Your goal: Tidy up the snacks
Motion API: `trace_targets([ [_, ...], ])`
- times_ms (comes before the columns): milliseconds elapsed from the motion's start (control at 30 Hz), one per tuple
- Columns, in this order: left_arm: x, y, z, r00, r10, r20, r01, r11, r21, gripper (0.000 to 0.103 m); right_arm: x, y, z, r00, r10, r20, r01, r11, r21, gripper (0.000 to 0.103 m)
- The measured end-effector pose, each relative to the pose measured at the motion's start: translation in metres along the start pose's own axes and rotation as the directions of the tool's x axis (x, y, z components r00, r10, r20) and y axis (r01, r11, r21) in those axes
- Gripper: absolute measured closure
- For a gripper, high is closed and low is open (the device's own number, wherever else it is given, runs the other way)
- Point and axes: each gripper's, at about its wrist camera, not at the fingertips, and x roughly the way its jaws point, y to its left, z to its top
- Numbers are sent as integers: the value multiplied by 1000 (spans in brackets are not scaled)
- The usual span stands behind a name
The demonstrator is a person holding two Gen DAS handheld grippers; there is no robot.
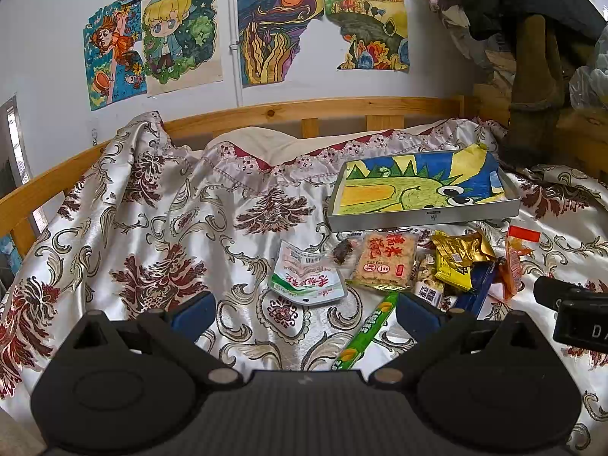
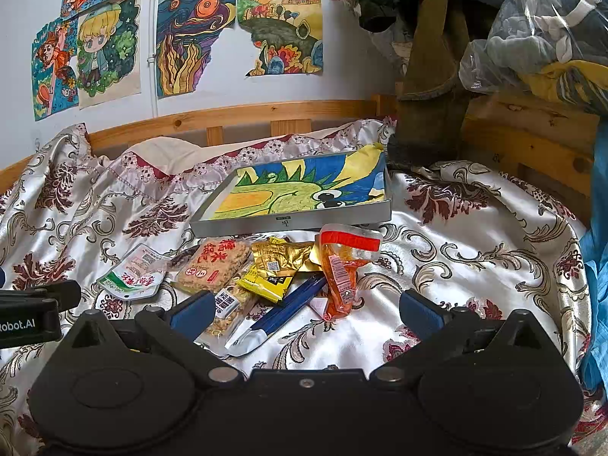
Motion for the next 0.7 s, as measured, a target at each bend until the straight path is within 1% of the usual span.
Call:
trace_targets([
  [400, 0, 0, 0, 1000, 0, 0, 0, 1000, 0, 0, -2, 1, 4, 1000, 3, 1, -3, 1000, 0, 1],
  [467, 0, 0, 0, 1000, 1, 0, -1, 1000, 1, 0, 0, 0, -2, 1000, 13, 3, -13, 1000, 3, 1],
  [700, 0, 0, -1, 1000, 1, -1, -1, 1000, 1, 0, 0, -1, -5, 1000, 11, 4, -11, 1000, 5, 1],
])
